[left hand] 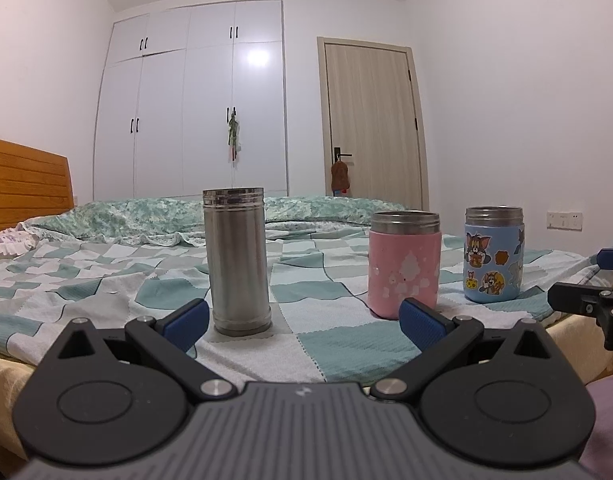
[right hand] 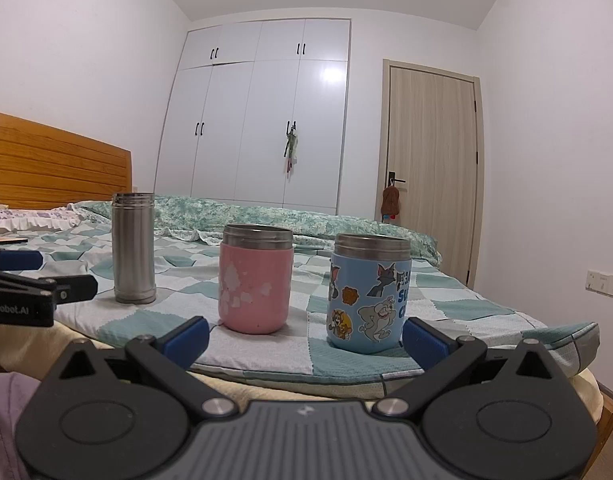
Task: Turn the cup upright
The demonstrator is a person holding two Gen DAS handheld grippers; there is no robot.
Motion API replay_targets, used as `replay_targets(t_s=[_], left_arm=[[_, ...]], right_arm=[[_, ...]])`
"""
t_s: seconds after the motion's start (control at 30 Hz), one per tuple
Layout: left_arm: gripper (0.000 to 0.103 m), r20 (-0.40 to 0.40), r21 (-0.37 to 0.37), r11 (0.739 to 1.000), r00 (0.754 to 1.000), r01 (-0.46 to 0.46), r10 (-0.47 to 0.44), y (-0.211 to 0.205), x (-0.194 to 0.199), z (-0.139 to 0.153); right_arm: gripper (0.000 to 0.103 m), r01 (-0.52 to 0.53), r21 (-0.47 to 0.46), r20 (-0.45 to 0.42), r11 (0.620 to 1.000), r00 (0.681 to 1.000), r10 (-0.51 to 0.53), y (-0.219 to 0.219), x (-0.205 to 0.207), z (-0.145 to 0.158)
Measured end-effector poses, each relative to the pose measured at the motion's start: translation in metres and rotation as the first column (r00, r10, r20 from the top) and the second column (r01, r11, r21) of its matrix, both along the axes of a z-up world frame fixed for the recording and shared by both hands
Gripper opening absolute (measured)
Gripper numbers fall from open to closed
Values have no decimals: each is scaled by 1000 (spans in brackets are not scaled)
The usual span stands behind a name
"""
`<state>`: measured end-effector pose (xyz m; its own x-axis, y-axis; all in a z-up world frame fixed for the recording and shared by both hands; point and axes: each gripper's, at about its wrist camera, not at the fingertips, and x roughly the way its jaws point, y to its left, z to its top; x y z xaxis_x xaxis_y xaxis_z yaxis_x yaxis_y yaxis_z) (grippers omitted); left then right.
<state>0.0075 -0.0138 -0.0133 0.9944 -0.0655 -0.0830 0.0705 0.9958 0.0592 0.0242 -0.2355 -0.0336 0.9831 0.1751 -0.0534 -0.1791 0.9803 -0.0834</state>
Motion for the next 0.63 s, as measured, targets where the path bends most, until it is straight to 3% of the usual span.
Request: replay_targets(t_s=[0.63], left_arm=[[103, 10, -7, 1000, 1000, -1, 1, 2, -1, -1]], right_arm=[[103, -2, -1, 4, 1000, 1000, 2, -1, -1, 1]])
